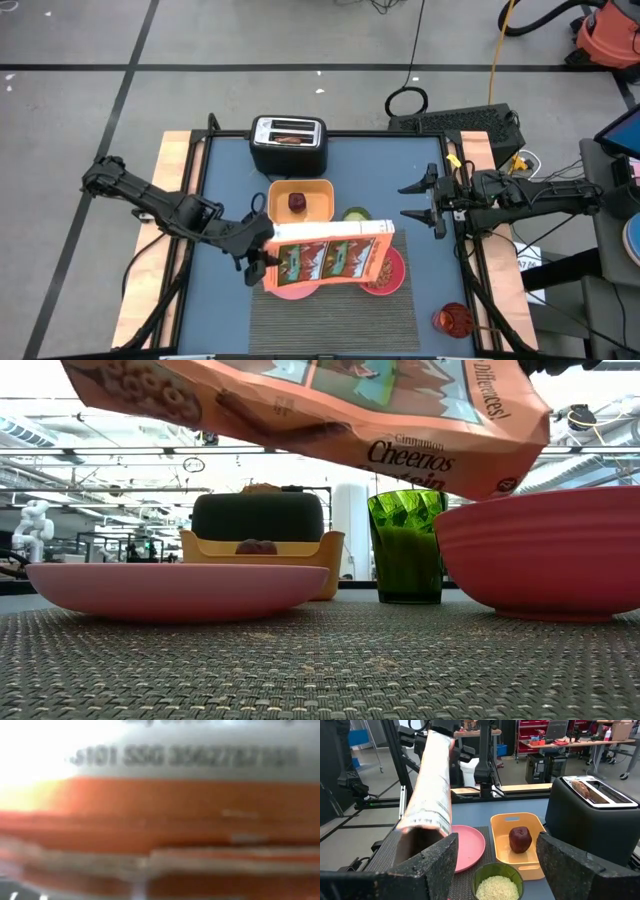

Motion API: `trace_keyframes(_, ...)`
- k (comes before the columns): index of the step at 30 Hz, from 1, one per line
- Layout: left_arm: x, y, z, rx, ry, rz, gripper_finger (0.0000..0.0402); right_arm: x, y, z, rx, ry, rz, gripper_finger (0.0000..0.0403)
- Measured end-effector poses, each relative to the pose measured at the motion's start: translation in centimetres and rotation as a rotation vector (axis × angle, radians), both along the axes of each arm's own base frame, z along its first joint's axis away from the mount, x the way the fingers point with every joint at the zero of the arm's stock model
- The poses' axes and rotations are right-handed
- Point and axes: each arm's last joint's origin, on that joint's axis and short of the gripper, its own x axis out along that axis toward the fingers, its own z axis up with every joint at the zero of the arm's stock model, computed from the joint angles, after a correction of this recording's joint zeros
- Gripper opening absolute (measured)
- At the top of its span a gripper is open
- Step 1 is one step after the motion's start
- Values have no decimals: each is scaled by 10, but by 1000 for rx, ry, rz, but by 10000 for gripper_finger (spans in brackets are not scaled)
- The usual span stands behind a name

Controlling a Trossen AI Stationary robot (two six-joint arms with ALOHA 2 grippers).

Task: Arrange a breakfast setting
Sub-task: Pour the cereal from the orange cereal box into the pink bowl

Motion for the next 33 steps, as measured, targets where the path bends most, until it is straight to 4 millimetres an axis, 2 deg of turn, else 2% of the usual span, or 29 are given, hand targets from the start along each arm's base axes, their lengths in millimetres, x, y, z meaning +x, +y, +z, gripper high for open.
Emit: trace_keyframes(33,-1,3,-1,2,17,-4,186,0,0,0,0,0,0,258)
